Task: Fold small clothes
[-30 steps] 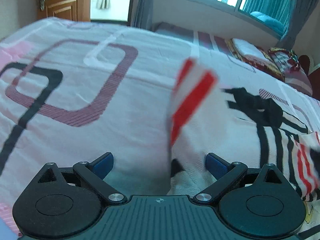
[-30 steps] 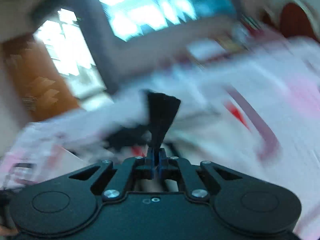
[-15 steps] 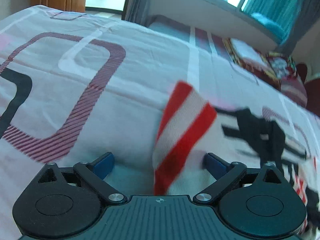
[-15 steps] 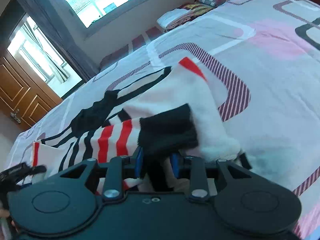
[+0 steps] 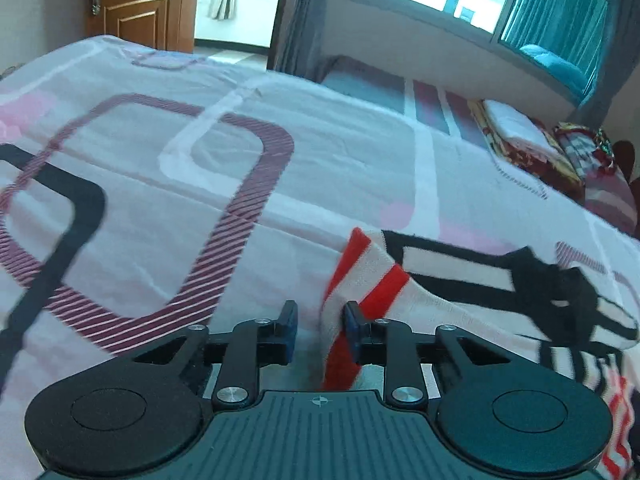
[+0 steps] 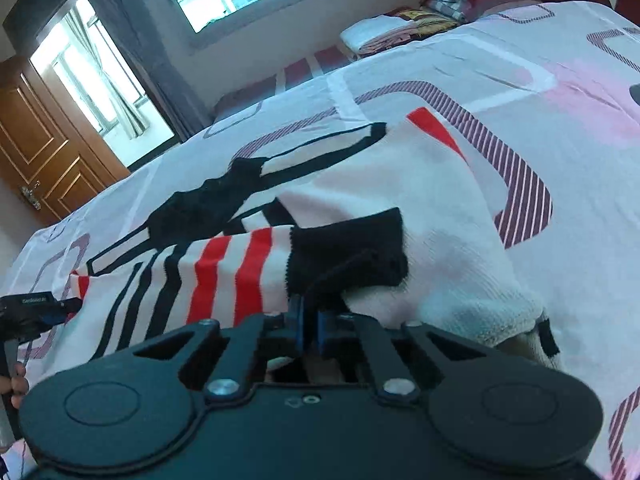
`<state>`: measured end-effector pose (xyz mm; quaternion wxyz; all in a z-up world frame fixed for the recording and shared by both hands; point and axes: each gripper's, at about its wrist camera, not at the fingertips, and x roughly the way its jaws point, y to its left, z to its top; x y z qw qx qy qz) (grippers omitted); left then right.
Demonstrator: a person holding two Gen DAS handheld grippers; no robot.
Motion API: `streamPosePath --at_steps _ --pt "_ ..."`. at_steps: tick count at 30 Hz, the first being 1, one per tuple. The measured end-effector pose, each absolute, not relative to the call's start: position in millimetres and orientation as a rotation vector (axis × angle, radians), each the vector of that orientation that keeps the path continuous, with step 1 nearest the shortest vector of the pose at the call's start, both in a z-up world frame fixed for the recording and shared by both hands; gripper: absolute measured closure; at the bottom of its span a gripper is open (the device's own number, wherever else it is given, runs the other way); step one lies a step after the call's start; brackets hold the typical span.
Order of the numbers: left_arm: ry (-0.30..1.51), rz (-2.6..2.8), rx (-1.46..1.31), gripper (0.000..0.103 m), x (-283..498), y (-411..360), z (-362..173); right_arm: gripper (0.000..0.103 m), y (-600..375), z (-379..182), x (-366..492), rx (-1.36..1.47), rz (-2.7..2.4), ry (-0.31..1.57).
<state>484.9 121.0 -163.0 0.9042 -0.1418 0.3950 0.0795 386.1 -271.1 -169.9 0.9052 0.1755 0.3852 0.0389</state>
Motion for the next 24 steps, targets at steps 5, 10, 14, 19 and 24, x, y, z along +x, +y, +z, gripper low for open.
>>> streamPosePath --at_steps 5,10,14,19,24 --pt "0.863 0.074 -0.286 0.026 427.6 111.3 -148.3 0.059 -286.5 -160.5 375.0 0.404 0.099 0.775" --pt "0.854 0.070 -0.211 0.010 383.6 90.6 -163.9 0.061 -296.0 -167.8 376.4 0.479 0.087 0.778" --pt "0.838 0.098 -0.251 0.040 371.3 93.5 -179.3 0.086 -288.9 -169.7 378.6 0.481 0.089 0.787" --pt "0.775 0.167 -0.287 0.058 362.3 113.1 -178.1 0.094 -275.7 -164.0 375.0 0.477 0.130 0.779" --pt "0.787 0.159 -0.229 0.057 363.9 112.0 -174.9 0.097 -261.0 -169.9 381.6 0.352 0.097 0.799"
